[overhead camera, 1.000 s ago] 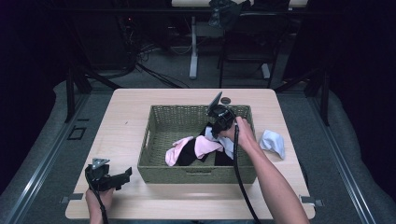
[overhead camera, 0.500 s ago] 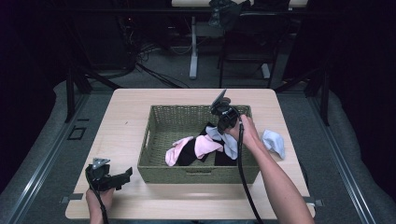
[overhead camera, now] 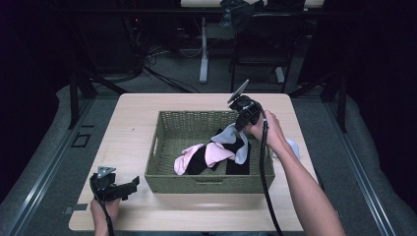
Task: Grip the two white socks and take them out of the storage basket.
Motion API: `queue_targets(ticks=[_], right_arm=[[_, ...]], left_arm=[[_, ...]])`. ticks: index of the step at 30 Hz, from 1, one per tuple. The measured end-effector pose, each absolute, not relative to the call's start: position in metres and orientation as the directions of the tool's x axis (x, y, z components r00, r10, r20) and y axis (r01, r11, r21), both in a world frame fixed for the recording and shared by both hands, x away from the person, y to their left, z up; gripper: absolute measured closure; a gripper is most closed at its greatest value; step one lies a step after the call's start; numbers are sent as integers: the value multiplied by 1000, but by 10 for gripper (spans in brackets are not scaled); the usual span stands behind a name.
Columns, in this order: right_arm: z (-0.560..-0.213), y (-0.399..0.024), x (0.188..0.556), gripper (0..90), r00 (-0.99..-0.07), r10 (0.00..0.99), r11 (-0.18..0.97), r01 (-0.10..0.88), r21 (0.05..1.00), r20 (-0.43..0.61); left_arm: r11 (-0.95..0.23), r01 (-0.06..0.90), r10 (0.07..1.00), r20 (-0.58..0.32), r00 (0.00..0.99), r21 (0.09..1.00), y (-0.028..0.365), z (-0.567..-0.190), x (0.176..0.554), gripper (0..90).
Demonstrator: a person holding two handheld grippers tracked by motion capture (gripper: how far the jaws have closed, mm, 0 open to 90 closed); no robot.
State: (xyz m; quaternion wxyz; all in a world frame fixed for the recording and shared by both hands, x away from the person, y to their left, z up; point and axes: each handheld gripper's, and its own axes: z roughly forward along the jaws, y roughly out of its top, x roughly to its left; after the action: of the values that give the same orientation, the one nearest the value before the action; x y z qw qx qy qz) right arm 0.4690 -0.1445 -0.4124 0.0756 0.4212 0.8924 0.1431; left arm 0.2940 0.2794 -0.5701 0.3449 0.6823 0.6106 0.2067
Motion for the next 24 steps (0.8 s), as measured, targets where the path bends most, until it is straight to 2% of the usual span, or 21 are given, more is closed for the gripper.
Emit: queue_targets(ticks=[24], right_arm=[[-363, -156, 464, 866, -634, 773, 598, 720, 352, -17]], left_arm=[[-18, 693, 976, -139, 170, 721, 279, -570, 294, 17]])
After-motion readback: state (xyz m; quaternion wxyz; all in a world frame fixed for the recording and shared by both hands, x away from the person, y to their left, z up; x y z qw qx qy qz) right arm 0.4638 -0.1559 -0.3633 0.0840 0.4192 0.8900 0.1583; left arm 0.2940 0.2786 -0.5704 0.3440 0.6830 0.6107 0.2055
